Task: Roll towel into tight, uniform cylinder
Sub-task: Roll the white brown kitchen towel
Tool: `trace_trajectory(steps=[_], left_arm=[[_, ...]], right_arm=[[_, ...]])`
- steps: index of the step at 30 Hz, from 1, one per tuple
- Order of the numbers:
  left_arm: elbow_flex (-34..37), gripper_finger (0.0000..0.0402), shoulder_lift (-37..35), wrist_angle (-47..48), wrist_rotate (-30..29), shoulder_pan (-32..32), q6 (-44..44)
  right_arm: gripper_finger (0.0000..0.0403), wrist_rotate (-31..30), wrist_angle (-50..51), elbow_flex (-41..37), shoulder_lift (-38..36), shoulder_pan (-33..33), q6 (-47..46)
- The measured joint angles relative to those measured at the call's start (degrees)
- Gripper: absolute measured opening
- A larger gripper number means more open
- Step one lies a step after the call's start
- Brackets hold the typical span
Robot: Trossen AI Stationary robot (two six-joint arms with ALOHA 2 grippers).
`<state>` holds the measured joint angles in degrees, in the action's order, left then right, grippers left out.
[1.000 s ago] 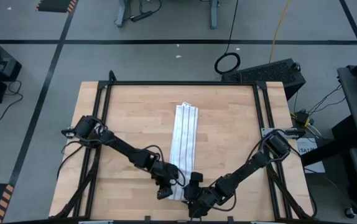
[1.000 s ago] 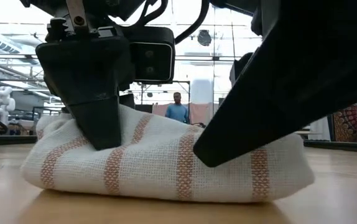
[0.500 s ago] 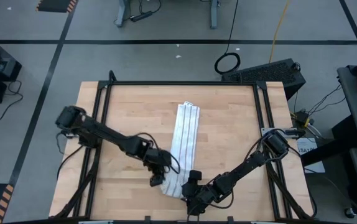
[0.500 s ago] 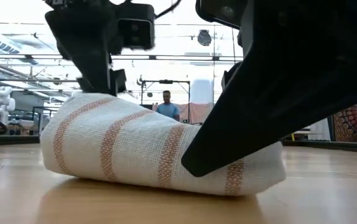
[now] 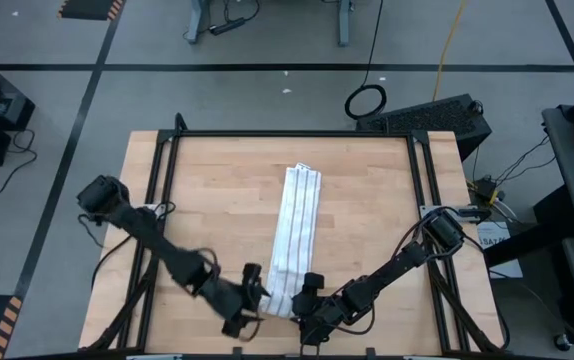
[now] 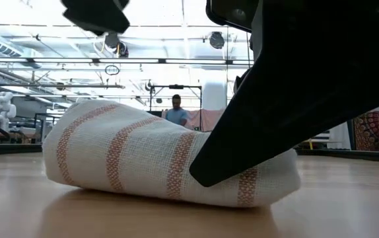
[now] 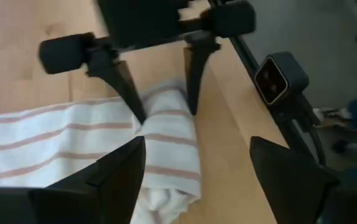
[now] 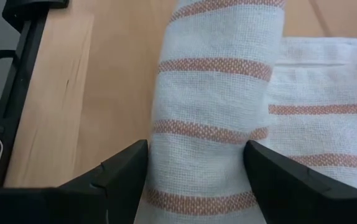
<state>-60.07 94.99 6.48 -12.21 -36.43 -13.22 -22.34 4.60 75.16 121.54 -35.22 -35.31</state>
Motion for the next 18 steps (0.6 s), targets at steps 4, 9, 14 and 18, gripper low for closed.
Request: trace_trajectory(steps=[4, 9, 14, 18], left_arm=[[-0.02, 0.0316, 3.77, -1.28, -5.75, -3.47, -1.25], [-0.02, 0.0346, 7.73, -3.13, -10.39, -4.21, -1.2], [-0.04, 0.0366, 12.21, -8.47, -9.32, -3.27, 1.86], [-0.04, 0.0368, 14.97, -8.18, -9.41, -3.35, 3.49]], right_arm=[[0.0258, -0.22, -0.02, 0.0, 0.02, 0.0, 0.03], [0.0258, -0.17, -0.02, 0.0, 0.02, 0.02, 1.16], [0.0259, -0.09, 0.09, 0.0, 0.04, 0.02, 3.19], [0.0267, -0.03, 0.11, 0.0, 0.04, 0.02, 3.43]])
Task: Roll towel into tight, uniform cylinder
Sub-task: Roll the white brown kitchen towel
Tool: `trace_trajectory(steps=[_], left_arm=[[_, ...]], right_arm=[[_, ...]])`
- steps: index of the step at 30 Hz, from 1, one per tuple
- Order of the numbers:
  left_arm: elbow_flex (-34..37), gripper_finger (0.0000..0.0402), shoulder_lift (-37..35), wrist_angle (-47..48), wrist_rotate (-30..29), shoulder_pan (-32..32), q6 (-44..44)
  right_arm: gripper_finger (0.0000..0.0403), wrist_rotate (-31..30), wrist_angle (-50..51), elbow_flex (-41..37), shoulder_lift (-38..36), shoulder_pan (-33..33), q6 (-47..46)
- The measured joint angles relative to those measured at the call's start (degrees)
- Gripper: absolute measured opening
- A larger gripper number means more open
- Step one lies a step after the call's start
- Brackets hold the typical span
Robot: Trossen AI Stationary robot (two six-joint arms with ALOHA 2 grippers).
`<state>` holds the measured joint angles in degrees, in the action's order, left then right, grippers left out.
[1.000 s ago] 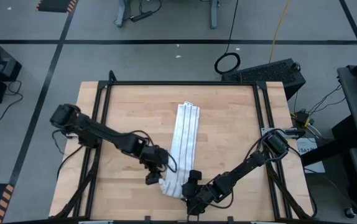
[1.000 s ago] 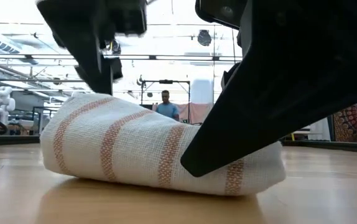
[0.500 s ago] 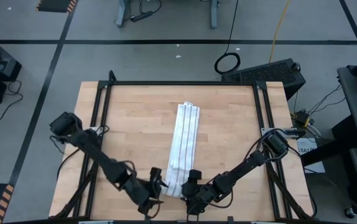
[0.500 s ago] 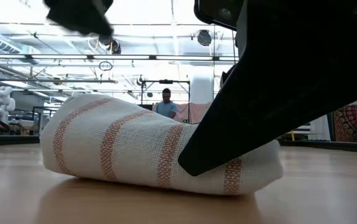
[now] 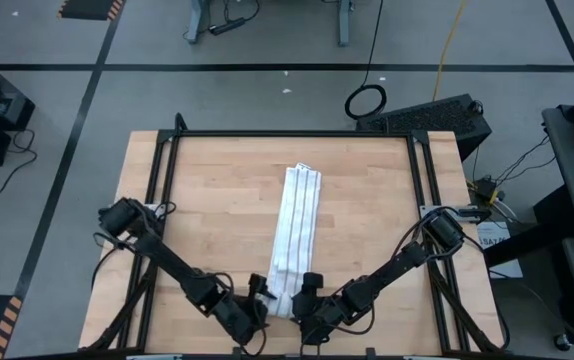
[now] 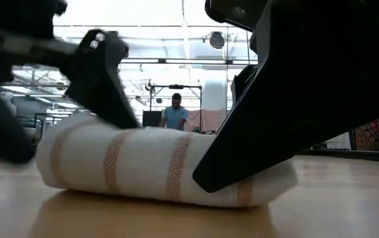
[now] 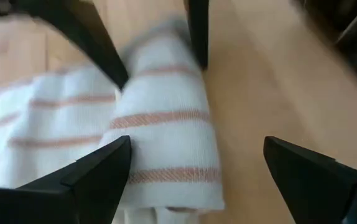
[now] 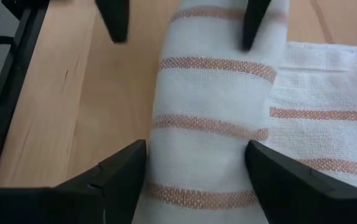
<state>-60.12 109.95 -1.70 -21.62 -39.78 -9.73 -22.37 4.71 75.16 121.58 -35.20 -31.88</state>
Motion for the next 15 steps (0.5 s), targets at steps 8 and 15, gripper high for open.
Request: trace_trajectory(steps=[8, 15], left_arm=[[0.0, 0.0347, 1.09, 4.04, -5.41, 0.14, 1.74], [0.0, 0.028, 1.07, 4.18, -0.19, 1.52, -2.39]], right_arm=[[0.0283, 0.28, 0.15, -0.06, 0.02, 0.02, 1.78], [0.0278, -0.07, 2.16, -0.11, -1.2, 0.28, 2.42]])
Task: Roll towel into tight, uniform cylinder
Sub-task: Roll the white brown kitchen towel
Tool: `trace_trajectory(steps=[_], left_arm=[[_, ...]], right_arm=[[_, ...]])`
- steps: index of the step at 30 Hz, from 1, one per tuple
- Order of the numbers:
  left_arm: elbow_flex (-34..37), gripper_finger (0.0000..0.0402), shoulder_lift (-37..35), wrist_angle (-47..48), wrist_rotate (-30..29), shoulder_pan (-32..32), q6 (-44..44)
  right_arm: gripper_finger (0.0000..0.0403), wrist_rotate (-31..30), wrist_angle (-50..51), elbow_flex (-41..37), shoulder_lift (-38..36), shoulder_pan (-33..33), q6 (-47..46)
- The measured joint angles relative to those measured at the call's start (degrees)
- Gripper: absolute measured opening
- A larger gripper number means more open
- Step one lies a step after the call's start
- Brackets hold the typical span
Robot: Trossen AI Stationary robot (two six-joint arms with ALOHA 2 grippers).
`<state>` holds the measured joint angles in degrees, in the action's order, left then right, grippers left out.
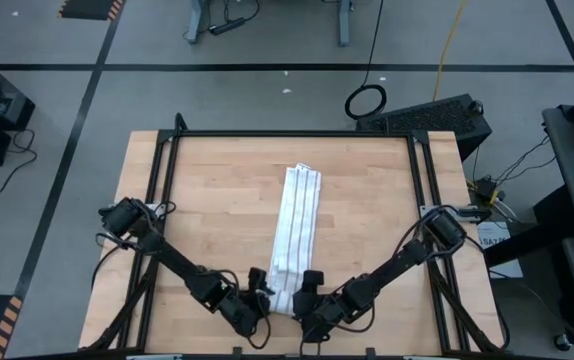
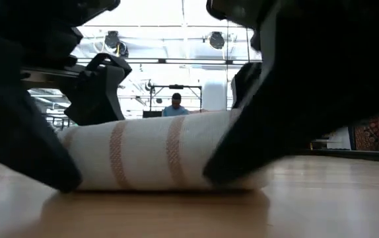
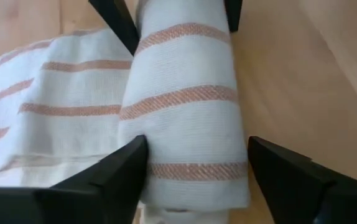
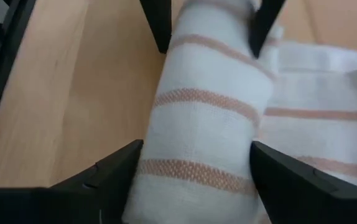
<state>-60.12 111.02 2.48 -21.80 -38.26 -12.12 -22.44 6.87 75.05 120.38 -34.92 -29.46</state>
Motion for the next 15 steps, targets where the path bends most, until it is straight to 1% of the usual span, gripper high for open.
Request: trace_trajectory(steps=[4, 9, 13, 15], left_arm=[[0.0, 0.0244, 0.0, -0.36, 0.24, 0.78, -2.68], [-0.07, 0.021, -0.08, -0.53, 2.22, 2.43, -5.63], [-0.09, 0.0182, -0.11, -0.81, 4.84, 3.63, -7.26], [-0.1, 0.0166, -0.2, -0.89, 7.12, 4.32, -8.33]], right_arm=[[0.0283, 0.0, 2.81, 0.0, -2.92, -0.21, 0.12], [0.0308, 0.21, 7.31, 0.0, -6.18, -1.64, -0.32], [0.0333, -0.35, 8.47, 0.04, -6.85, -3.17, -4.65], [0.034, -2.82, 8.4, 0.02, -6.75, -4.06, -7.06]])
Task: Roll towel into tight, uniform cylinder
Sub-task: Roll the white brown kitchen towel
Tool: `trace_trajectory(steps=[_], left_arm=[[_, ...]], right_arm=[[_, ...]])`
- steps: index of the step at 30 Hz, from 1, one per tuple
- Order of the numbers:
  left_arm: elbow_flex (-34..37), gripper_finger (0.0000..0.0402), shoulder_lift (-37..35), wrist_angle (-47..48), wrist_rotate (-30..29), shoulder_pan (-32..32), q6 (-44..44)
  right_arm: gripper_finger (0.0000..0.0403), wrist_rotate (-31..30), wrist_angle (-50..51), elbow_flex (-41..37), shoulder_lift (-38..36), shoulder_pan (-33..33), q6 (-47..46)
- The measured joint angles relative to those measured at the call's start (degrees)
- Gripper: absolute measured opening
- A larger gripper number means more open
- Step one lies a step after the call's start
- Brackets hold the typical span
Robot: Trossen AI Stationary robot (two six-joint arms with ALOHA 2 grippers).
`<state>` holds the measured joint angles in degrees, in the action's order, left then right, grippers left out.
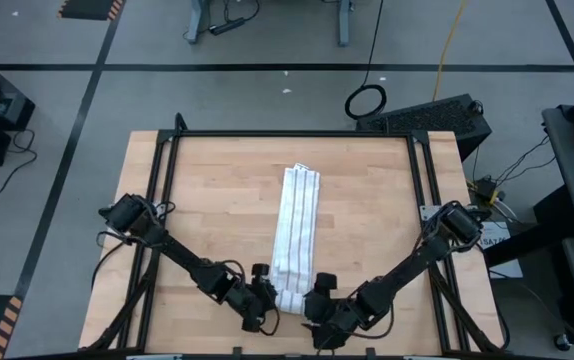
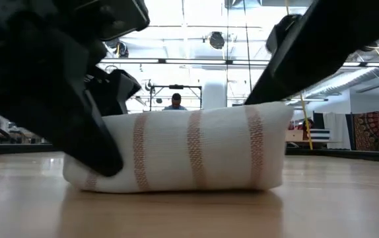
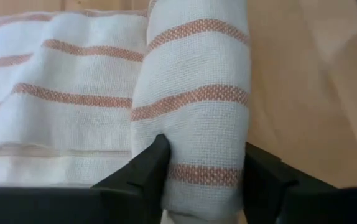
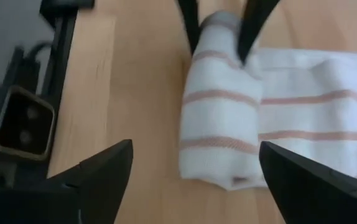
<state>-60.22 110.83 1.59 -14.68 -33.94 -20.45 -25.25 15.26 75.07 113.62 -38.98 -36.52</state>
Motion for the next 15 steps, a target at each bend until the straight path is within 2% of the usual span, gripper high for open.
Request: trace_trajectory(steps=[5, 11, 15], left_arm=[[-0.03, 0.0129, -0.46, -0.35, 8.4, 2.0, -2.53], [0.11, 0.0103, -2.56, 0.89, 15.97, 4.81, -5.62], [0.13, 0.0096, -3.54, 1.47, 20.91, 7.41, -6.62]], right_arm=[[0.0337, -5.73, -0.06, 0.02, -0.07, -1.12, -4.39], [0.0317, -5.74, -0.14, 0.02, -0.07, -1.41, -6.34], [0.0309, -3.36, -0.39, 0.02, -0.07, -1.6, -6.73]])
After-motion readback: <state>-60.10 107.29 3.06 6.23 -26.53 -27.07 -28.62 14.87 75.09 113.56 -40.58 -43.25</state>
